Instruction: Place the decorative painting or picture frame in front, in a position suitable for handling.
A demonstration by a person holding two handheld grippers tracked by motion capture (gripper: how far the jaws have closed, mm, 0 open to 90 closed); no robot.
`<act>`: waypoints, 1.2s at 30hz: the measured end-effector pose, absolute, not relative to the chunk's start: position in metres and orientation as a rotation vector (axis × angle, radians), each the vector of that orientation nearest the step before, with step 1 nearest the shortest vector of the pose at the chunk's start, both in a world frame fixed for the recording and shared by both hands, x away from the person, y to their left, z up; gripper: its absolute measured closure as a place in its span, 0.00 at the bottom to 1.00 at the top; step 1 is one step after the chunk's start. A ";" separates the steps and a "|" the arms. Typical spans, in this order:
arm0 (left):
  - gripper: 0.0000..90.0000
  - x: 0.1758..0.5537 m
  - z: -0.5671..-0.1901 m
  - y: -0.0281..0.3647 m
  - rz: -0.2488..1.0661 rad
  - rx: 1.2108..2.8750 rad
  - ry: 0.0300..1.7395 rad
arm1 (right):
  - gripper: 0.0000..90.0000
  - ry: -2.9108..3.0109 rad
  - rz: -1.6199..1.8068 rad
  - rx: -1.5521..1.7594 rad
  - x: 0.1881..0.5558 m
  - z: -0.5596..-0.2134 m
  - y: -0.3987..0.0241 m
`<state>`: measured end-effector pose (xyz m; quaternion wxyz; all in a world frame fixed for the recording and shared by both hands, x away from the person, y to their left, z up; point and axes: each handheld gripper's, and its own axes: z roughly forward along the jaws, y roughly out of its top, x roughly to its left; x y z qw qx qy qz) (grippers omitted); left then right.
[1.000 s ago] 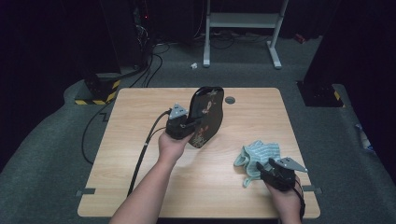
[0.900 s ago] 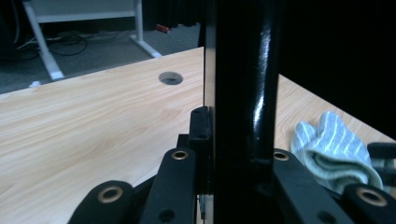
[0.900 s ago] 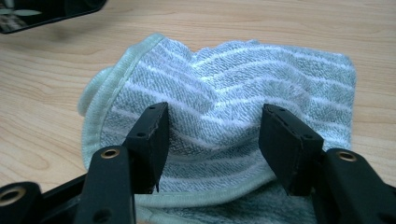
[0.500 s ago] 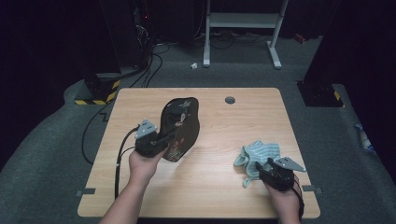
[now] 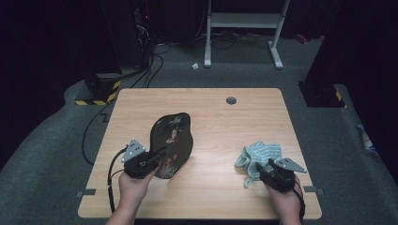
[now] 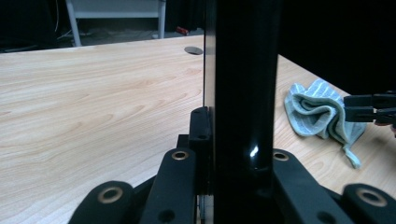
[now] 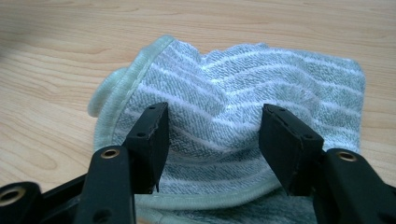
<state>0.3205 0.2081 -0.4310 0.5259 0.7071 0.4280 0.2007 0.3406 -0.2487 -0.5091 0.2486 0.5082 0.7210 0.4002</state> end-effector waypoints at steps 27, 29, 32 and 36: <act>0.89 0.320 -0.447 0.205 0.468 1.680 0.990 | 0.47 1.971 1.086 1.375 0.340 -0.510 -0.246; 0.89 0.320 -0.447 0.205 0.470 1.680 0.988 | 0.47 1.971 1.085 1.375 0.340 -0.510 -0.246; 0.89 0.319 -0.447 0.205 0.487 1.686 0.976 | 0.47 1.970 1.087 1.377 0.340 -0.510 -0.246; 0.88 0.319 -0.448 0.205 0.496 1.691 0.966 | 0.47 1.970 1.087 1.377 0.340 -0.510 -0.246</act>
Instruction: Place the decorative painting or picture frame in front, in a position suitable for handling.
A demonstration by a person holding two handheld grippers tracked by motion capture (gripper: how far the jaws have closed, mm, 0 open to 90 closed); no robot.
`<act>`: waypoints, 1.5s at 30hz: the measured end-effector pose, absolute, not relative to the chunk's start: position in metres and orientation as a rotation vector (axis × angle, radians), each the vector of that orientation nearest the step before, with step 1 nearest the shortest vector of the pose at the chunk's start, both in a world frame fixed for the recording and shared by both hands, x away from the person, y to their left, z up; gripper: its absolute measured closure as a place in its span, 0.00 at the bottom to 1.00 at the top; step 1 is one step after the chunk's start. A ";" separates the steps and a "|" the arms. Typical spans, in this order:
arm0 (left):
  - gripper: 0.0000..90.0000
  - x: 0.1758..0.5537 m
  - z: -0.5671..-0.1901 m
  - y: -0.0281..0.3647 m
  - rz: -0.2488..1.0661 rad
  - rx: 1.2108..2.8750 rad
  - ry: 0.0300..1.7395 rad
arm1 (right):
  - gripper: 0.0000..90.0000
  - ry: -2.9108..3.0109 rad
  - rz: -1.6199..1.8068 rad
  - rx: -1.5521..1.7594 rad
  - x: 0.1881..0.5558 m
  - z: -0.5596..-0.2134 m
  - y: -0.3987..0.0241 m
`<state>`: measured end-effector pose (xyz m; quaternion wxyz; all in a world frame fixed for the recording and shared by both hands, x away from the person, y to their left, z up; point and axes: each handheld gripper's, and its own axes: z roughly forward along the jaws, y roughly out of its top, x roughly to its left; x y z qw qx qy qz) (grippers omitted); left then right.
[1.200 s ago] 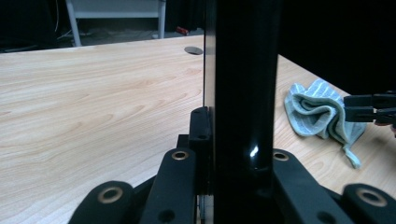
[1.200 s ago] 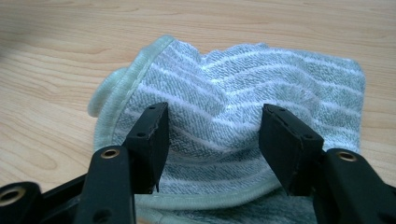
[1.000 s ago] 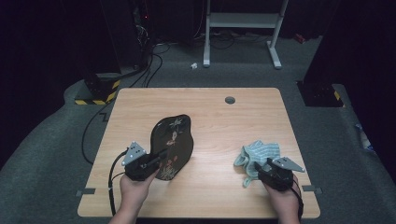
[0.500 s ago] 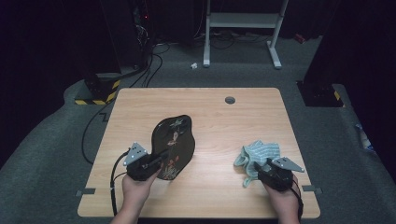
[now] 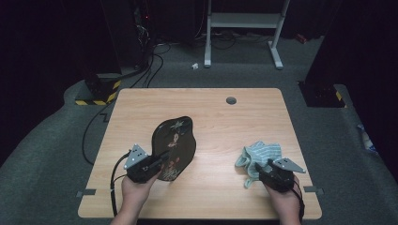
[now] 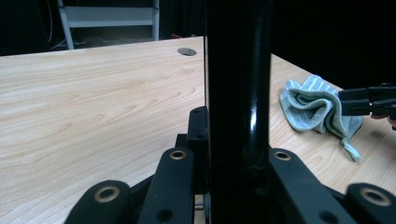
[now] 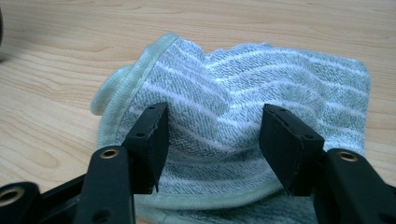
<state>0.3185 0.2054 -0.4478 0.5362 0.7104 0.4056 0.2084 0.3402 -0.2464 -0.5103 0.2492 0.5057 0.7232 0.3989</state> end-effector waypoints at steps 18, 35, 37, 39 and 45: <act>0.57 0.310 -0.467 0.210 0.470 1.742 0.920 | 0.47 1.973 1.084 1.379 0.340 -0.511 -0.246; 0.38 0.288 -0.525 0.211 0.499 1.986 0.933 | 0.46 1.973 1.086 1.360 0.339 -0.509 -0.244; 0.38 0.287 -0.529 0.212 0.496 2.007 0.950 | 0.46 1.971 1.091 1.358 0.338 -0.508 -0.243; 0.38 0.287 -0.529 0.212 0.500 2.027 0.956 | 0.47 1.968 1.100 1.328 0.335 -0.503 -0.240; 0.38 0.289 -0.531 0.211 0.479 2.099 1.011 | 0.54 1.924 1.081 1.288 0.331 -0.492 -0.241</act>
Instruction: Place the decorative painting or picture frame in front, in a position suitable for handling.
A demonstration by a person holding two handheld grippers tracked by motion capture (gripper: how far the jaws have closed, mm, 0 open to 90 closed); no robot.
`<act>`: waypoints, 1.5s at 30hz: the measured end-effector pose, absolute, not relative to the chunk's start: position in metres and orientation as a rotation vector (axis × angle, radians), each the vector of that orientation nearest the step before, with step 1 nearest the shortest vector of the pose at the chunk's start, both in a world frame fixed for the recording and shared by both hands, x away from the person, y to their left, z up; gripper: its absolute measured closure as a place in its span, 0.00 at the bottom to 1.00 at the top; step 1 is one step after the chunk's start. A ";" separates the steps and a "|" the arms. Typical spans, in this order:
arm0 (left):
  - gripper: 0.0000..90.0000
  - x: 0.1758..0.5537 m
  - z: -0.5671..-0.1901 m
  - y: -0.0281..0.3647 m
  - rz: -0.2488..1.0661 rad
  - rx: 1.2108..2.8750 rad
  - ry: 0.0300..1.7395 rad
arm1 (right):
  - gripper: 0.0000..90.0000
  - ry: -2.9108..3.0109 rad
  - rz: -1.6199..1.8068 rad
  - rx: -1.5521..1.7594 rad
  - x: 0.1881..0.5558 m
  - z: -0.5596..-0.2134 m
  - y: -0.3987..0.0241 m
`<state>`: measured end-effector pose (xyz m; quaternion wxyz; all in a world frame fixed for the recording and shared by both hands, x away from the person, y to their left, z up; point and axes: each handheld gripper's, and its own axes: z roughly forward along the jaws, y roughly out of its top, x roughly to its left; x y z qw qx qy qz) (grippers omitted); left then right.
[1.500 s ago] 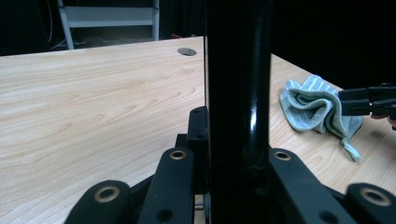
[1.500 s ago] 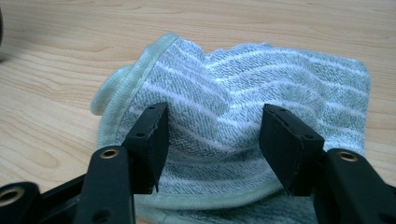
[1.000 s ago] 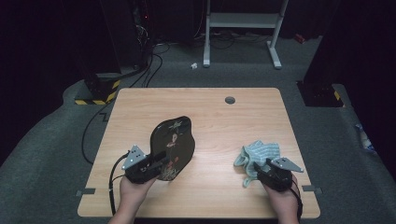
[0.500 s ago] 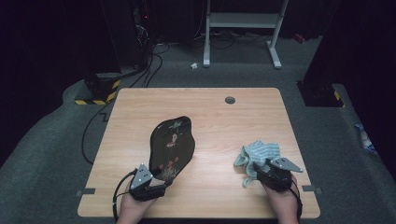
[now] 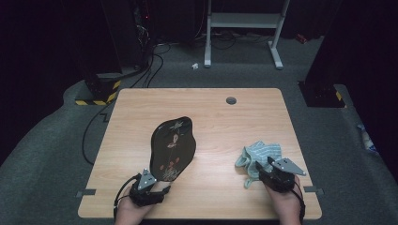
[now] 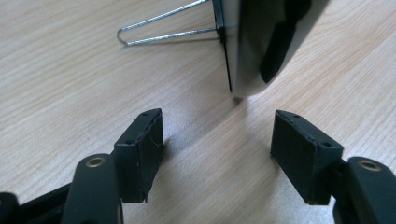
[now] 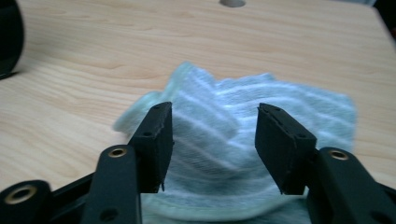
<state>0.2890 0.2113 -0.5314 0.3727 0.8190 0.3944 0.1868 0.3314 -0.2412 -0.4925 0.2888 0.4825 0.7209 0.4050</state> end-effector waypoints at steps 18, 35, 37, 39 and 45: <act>0.38 0.289 -0.531 0.211 0.482 2.101 1.010 | 0.68 1.996 0.998 1.341 0.376 -0.493 -0.194; 0.39 0.289 -0.531 0.211 0.480 2.101 1.007 | 0.72 1.908 1.003 1.387 0.304 -0.474 -0.256; 0.39 0.289 -0.531 0.211 0.480 2.101 1.007 | 0.81 1.899 0.903 1.443 0.304 -0.481 -0.272; 0.39 0.289 -0.531 0.211 0.480 2.101 1.007 | 0.84 1.901 0.855 1.469 0.305 -0.487 -0.278; 0.39 0.289 -0.531 0.211 0.482 2.102 1.007 | 0.82 1.940 0.708 1.544 0.337 -0.518 -0.286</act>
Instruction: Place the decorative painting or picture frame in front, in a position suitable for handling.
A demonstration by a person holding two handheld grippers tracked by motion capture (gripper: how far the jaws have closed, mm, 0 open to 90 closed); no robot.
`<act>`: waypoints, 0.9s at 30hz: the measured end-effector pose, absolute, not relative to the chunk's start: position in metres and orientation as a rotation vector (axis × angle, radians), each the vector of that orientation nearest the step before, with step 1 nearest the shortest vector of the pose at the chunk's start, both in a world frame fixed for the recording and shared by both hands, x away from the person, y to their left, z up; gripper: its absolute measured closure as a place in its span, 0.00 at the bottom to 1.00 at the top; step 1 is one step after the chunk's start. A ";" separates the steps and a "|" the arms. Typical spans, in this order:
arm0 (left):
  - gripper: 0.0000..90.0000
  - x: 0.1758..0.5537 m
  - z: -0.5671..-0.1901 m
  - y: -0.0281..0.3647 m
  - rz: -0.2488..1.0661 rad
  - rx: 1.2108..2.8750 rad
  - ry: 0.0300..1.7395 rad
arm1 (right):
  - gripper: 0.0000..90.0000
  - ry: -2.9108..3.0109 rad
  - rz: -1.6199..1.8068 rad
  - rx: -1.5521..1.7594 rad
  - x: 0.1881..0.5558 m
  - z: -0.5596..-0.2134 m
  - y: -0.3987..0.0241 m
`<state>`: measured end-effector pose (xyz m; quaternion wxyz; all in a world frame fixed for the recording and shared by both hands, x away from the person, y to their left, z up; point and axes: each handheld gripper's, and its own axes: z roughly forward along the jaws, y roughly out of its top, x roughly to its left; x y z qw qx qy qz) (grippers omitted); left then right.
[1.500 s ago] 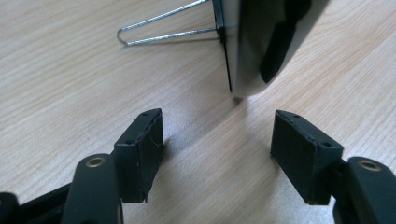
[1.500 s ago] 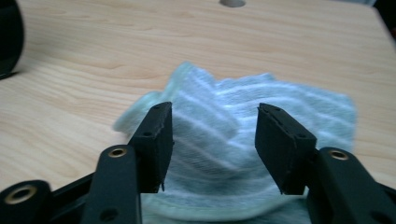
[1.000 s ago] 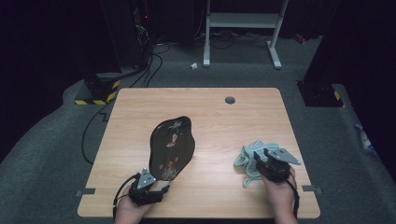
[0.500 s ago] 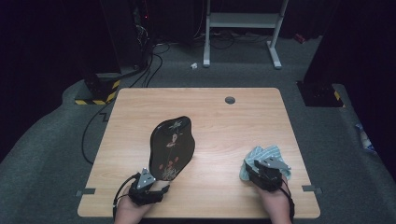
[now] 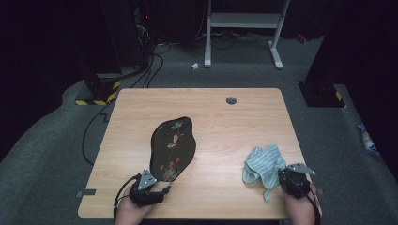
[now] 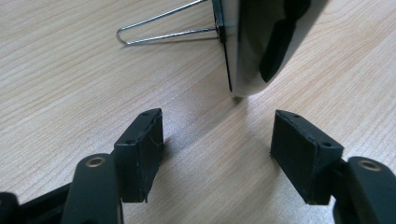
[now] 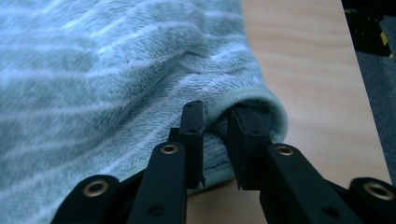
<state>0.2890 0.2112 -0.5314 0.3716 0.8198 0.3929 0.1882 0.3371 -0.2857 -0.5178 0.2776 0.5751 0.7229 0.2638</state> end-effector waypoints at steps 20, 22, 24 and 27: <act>0.39 0.289 -0.531 0.212 0.472 2.105 1.000 | 0.51 2.031 0.932 1.345 0.378 -0.477 -0.187; 0.38 0.289 -0.531 0.212 0.471 2.105 0.999 | 0.53 2.051 0.912 1.327 0.376 -0.483 -0.182; 0.38 0.290 -0.531 0.212 0.467 2.104 0.998 | 0.55 2.106 0.866 1.309 0.367 -0.498 -0.181; 0.38 0.290 -0.531 0.212 0.467 2.105 0.997 | 0.55 2.123 0.867 1.305 0.357 -0.504 -0.188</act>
